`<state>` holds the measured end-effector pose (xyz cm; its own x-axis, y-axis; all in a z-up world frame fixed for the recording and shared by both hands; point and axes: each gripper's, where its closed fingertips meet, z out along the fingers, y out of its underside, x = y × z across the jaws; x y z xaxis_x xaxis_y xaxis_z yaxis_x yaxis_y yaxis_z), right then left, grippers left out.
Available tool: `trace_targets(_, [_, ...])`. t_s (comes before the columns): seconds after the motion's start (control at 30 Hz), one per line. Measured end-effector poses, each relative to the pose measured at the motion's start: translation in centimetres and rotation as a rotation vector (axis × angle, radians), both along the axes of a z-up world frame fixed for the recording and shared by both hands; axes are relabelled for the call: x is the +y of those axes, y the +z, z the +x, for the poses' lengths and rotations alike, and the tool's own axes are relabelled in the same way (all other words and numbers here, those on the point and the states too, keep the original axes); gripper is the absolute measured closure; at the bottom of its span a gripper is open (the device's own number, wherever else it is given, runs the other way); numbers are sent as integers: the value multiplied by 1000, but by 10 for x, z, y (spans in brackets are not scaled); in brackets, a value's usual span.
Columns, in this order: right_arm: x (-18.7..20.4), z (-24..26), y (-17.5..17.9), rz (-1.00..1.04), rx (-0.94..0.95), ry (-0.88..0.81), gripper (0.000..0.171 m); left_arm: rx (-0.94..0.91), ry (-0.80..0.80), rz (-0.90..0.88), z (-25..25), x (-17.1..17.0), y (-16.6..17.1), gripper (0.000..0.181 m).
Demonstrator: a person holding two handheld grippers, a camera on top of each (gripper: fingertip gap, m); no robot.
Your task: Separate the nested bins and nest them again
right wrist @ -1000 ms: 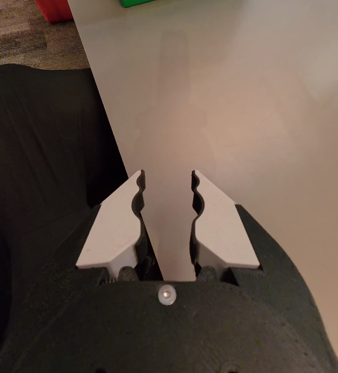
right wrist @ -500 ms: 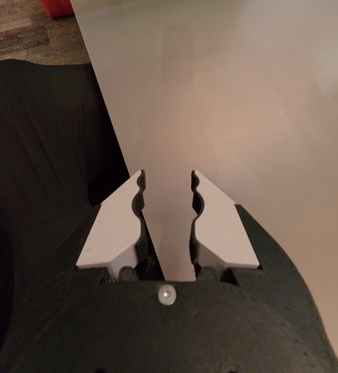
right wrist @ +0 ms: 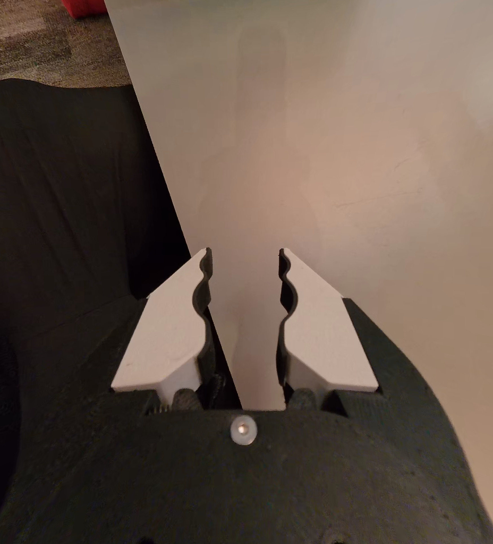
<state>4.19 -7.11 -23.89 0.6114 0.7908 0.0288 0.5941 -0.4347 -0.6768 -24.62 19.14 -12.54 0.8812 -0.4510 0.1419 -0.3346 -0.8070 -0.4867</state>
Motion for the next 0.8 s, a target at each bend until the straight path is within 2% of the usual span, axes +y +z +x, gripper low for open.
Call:
trace_targets(0.03, [0, 0, 0, 0, 1, 2, 127, -10, 2, -8, 0, -1, -1, 86])
trace_targets(0.43, [0, -12, -1, 6, -3, 30, 126, -70, -120, 6, 26, -17, -1, 86])
trace_targets(0.53, [0, -13, -2, 2, -6, 29, 126, -99, -134, 22, 31, -17, 3, 92])
trace_targets(0.57, [1, -13, -3, 1, -8, 28, 126, -29, -75, 84, 16, -6, 7, 147])
trace_targets(0.6, [1, -12, -3, 0, -10, 27, 126, -88, -114, 155, 21, -3, 23, 146])
trace_targets(0.63, [1, -12, -4, -1, -11, 27, 126, -212, -129, 147, 31, -8, 39, 146])
trace_targets(0.67, [1, -12, -4, -2, -11, 27, 126, -172, -127, 124, 27, -11, 40, 145])
trace_targets(0.7, [1, -13, -4, -3, -12, 28, 126, -54, -136, 114, 17, -12, 34, 118])
trace_targets(0.8, [1, -16, -1, 8, -8, 34, 126, -53, -193, 34, 29, -21, 21, 100])
